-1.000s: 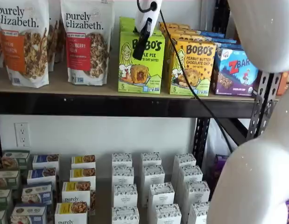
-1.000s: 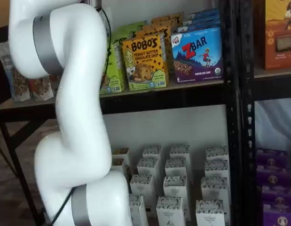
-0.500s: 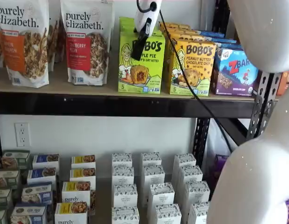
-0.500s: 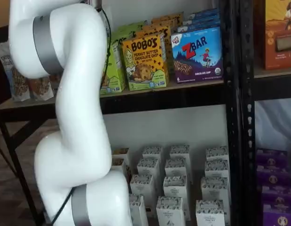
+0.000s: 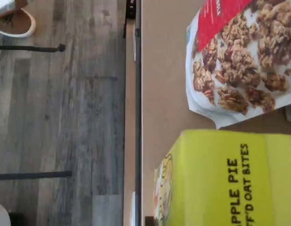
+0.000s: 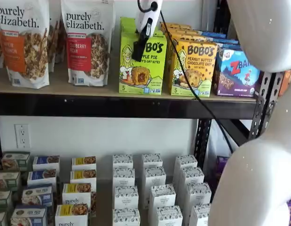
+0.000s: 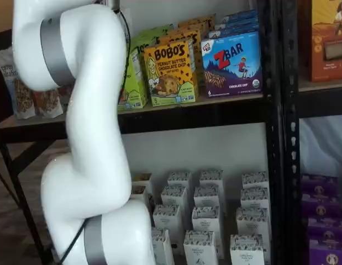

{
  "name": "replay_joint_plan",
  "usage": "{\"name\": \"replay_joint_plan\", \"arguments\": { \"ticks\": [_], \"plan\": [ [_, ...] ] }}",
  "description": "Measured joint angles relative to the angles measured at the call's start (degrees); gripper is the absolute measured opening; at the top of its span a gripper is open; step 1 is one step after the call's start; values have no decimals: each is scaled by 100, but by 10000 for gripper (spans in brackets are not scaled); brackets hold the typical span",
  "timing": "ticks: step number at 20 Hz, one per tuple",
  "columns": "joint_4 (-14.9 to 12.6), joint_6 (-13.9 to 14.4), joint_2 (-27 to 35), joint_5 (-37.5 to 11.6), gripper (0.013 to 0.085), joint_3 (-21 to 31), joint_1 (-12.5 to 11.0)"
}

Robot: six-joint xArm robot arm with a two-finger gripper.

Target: Pick the green box on the top shelf, the fourth from the left

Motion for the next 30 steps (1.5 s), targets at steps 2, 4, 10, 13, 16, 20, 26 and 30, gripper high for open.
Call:
{"name": "replay_joint_plan", "arguments": {
  "ticks": [2,4,10,13,16,20,26,30],
  "plan": [
    [15,-7,-3,-17,530,4,-7],
    [26,-14,1,-15,530,-5,-16],
    [13,-16,-9,-40,530,2,-20],
    [18,-22,-26,-72,530,25,-25],
    [18,-24,-42,-98,530,44,-27],
    [21,-22,-81,-181,450,102,-22],
    [37,-13,-99,-230,330,129,-12],
    [48,-9,-91,-215,250,116,-9]
  ]
}}
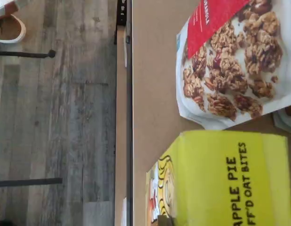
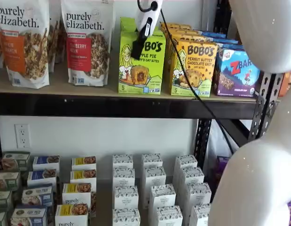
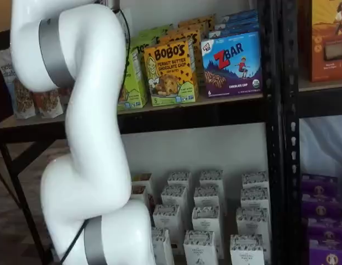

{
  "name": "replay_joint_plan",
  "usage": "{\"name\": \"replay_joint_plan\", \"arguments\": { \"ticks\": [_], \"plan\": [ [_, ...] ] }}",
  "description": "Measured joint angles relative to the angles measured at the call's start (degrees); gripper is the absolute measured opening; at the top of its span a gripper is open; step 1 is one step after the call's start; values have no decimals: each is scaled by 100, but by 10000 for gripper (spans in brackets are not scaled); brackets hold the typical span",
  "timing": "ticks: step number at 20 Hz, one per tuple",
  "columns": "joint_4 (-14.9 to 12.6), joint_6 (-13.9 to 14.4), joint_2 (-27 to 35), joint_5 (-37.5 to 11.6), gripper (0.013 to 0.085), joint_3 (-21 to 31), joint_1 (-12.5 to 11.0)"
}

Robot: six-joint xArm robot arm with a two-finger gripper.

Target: Pick the green box on the top shelf, the fourth from the left

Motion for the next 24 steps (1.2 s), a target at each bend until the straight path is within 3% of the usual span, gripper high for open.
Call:
{"name": "replay_joint_plan", "arguments": {
  "ticks": [4,18,24],
  "plan": [
    [15,-3,4,9,170,-7,-3],
    [43,59,-88,41,170,12,43],
    [-40,120,-68,529,170,-287,45]
  ]
}}
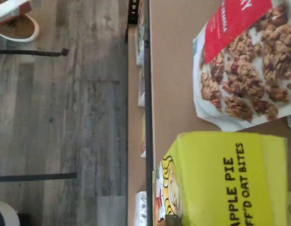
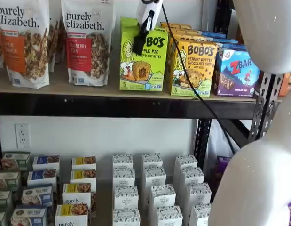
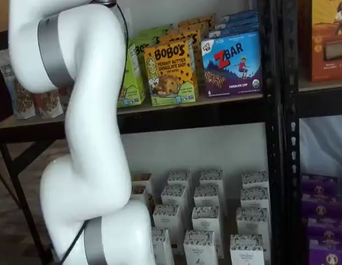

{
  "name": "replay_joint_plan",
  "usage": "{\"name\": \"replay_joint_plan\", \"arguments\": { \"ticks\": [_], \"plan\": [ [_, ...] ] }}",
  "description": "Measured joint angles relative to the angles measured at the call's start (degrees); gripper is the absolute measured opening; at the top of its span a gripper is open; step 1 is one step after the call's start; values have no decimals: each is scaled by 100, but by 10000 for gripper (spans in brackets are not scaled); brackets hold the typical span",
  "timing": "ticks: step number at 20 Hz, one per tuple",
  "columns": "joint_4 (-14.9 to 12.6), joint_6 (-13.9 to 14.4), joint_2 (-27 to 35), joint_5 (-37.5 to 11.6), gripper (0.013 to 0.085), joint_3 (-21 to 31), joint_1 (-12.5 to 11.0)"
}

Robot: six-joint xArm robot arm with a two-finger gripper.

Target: Pick the green box on the top shelf, the fourth from the left

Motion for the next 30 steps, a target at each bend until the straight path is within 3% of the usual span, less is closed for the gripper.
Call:
{"name": "replay_joint_plan", "arguments": {
  "ticks": [9,30],
  "plan": [
    [90,19,-283,570,170,-81,-79],
    [255,-89,-1666,886,170,927,-323]
  ]
}}
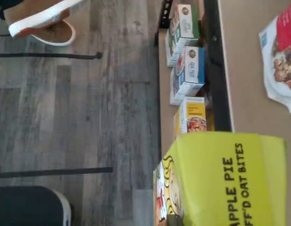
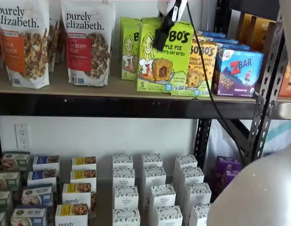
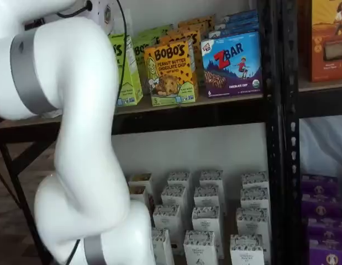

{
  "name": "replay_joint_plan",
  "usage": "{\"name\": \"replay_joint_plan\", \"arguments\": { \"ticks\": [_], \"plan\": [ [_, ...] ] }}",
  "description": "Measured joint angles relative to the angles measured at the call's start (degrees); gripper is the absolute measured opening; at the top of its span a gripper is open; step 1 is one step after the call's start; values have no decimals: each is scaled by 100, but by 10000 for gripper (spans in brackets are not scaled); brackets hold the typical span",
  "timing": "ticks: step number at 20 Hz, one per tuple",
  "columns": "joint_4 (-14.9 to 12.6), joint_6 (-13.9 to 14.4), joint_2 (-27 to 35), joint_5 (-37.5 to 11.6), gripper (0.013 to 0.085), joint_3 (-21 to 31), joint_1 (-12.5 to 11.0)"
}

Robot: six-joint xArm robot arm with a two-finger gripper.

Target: Pick the green box on the top shelf, the fourth from the left

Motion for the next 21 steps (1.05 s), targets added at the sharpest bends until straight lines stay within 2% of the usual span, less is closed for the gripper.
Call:
{"name": "replay_joint_plan", "arguments": {
  "ticks": [21],
  "plan": [
    [41,-232,-686,255,170,615,-269]
  ]
}}
